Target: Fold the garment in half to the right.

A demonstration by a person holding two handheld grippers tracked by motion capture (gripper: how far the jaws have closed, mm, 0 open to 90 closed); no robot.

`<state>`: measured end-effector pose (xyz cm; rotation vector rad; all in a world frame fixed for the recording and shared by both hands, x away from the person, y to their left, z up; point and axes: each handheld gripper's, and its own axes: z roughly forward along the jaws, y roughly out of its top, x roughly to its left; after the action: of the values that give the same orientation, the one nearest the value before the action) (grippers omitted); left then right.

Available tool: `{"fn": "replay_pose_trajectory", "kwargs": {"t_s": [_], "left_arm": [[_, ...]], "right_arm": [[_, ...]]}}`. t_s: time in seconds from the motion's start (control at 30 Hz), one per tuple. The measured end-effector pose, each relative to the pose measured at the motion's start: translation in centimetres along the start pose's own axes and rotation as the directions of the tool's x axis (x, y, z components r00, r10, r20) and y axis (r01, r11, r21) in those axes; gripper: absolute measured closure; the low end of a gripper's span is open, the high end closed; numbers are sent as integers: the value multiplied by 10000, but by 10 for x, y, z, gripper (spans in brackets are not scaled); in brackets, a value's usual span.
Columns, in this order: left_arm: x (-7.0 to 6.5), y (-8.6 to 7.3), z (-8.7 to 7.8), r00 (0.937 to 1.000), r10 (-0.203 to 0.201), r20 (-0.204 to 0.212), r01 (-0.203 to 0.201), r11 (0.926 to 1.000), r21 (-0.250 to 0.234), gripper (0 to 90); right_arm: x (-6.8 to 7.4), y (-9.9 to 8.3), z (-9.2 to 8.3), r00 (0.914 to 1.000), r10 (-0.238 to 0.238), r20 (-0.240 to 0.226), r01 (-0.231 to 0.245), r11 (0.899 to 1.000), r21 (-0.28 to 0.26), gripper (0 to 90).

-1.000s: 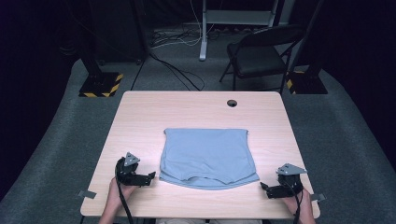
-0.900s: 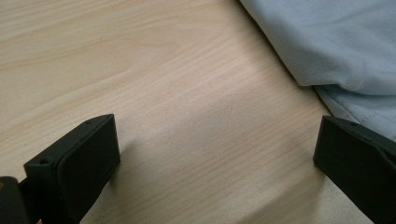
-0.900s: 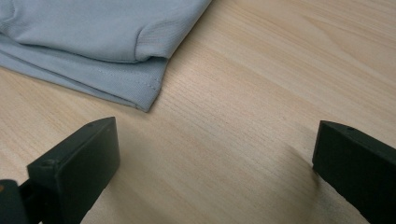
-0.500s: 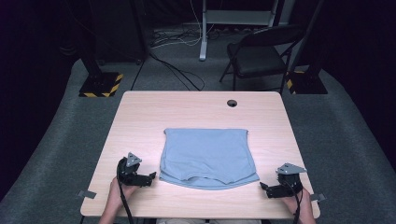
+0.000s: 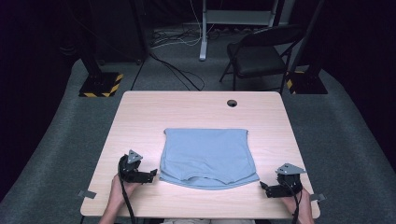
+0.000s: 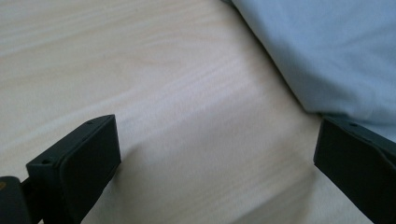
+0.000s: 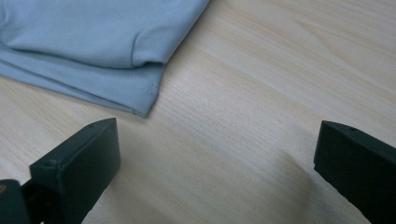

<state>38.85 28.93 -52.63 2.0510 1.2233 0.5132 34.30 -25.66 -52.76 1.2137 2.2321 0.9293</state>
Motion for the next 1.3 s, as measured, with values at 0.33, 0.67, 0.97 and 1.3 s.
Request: {"fn": "replay_pose_trajectory", "kwargs": {"t_s": [0.33,0.67,0.97,1.3], "left_arm": [[-4,41,26,9997,143,-181,-149,9993,-346,3],[-17,57,51,9950,962,-263,-948,9943,481,3],[-31,56,49,9923,1237,39,-1237,9917,360,3],[-27,73,64,9915,1222,-450,-1201,9917,466,3]], "right_arm": [[43,34,12,9994,-257,-218,249,9990,-381,10],[63,51,42,9957,-648,-660,679,9966,463,31],[58,41,29,9958,-562,-721,616,9953,745,36],[78,63,39,9894,-801,-1211,829,9964,180,43]]}}
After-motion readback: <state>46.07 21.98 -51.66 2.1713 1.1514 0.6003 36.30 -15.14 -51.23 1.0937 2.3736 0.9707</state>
